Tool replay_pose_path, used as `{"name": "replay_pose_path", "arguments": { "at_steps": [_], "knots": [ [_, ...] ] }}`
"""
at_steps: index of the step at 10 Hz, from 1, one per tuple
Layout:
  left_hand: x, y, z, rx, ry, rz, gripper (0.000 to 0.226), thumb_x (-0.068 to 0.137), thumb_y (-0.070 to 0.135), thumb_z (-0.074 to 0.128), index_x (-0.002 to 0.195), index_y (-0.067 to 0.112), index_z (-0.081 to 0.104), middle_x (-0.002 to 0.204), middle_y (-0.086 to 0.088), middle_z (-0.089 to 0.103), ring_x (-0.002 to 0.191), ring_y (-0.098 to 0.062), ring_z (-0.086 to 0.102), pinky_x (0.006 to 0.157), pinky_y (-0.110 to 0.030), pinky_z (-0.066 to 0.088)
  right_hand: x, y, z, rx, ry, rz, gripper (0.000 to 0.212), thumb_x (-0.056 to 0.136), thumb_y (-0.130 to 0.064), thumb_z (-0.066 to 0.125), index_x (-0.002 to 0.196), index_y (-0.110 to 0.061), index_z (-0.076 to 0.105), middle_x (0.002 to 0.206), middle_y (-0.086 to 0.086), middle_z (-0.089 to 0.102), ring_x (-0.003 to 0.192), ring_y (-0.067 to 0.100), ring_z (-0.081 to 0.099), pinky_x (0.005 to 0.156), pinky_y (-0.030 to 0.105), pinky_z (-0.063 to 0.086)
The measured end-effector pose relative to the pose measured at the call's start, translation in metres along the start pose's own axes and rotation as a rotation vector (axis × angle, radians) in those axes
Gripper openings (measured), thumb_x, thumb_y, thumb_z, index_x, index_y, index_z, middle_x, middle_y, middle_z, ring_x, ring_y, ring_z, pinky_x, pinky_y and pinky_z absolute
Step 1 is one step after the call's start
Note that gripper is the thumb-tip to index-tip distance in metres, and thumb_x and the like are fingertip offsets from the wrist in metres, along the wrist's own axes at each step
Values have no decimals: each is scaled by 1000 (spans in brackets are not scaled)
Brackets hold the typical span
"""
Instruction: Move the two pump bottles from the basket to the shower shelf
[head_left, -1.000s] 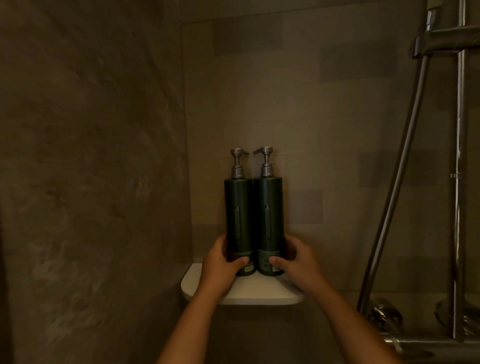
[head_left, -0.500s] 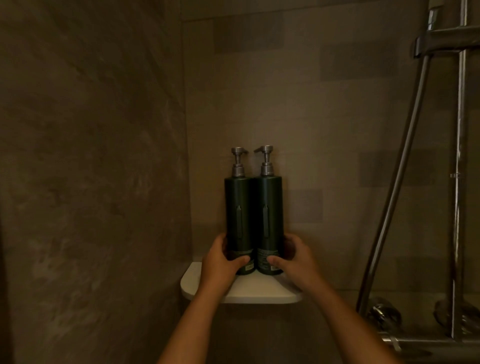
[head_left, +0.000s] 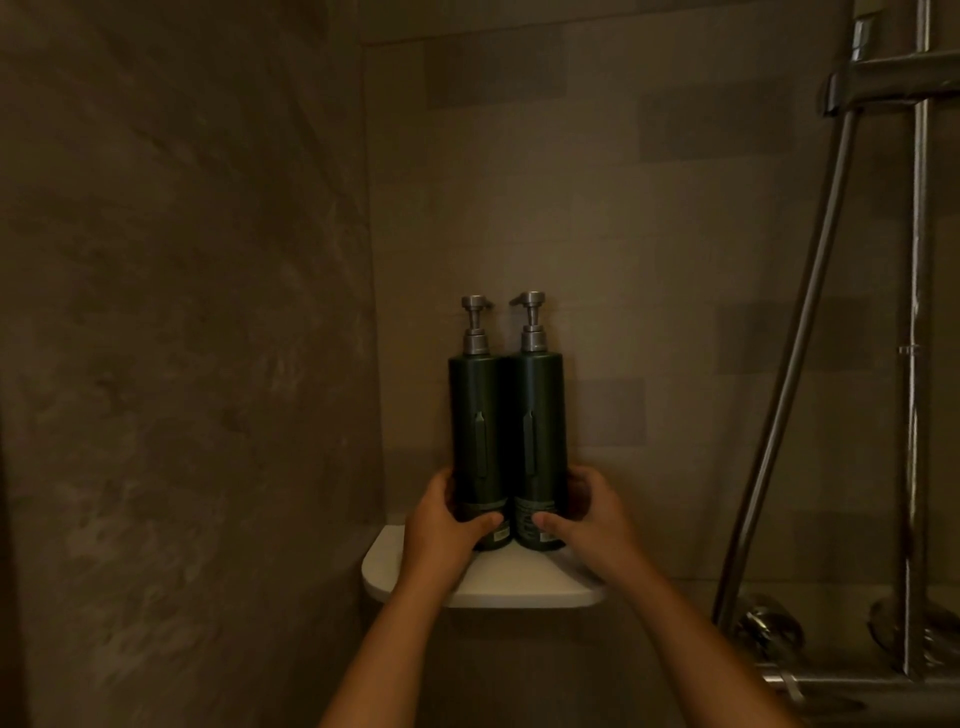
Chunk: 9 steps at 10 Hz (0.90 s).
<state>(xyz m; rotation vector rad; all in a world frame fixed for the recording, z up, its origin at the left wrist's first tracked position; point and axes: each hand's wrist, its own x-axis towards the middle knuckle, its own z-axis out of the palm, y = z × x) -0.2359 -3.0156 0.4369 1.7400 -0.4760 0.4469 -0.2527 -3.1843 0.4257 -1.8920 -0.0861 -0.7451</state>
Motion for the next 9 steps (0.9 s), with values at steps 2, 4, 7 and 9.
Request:
{"name": "replay_pose_path", "arguments": {
  "at_steps": [2, 4, 7, 9],
  "knots": [
    [-2, 1, 1, 65, 13, -20, 77, 64, 16, 78, 130, 21, 36, 130, -5, 52, 113, -16, 49, 87, -28, 39, -4, -3, 1, -22, 9, -9, 65, 68, -17, 74, 124, -23, 40, 127, 4, 50, 100, 9, 47, 80, 23, 43],
    [-17, 5, -1, 289, 86, 18, 73, 76, 29, 67, 136, 22, 26, 138, -5, 41, 120, -19, 42, 89, -26, 33, -15, -13, -4, -105, 73, -47, 62, 75, -28, 68, 128, -21, 37, 130, 6, 45, 102, 11, 45, 83, 26, 40],
    [-71, 21, -3, 616, 142, 198, 49, 87, 36, 47, 132, 22, 34, 133, -1, 47, 121, -16, 39, 104, -36, 32, -63, -36, -16, -514, 129, -236, 42, 85, -31, 53, 124, -19, 43, 121, 6, 51, 109, 17, 46, 85, 26, 38],
    [-112, 28, -4, 766, 152, 266, 45, 88, 38, 42, 131, 27, 35, 135, 5, 45, 126, -12, 33, 110, -39, 22, -104, -49, -19, -709, 172, -351, 36, 85, -28, 53, 118, -15, 53, 116, 7, 59, 107, 22, 51, 90, 34, 40]
  ]
}}
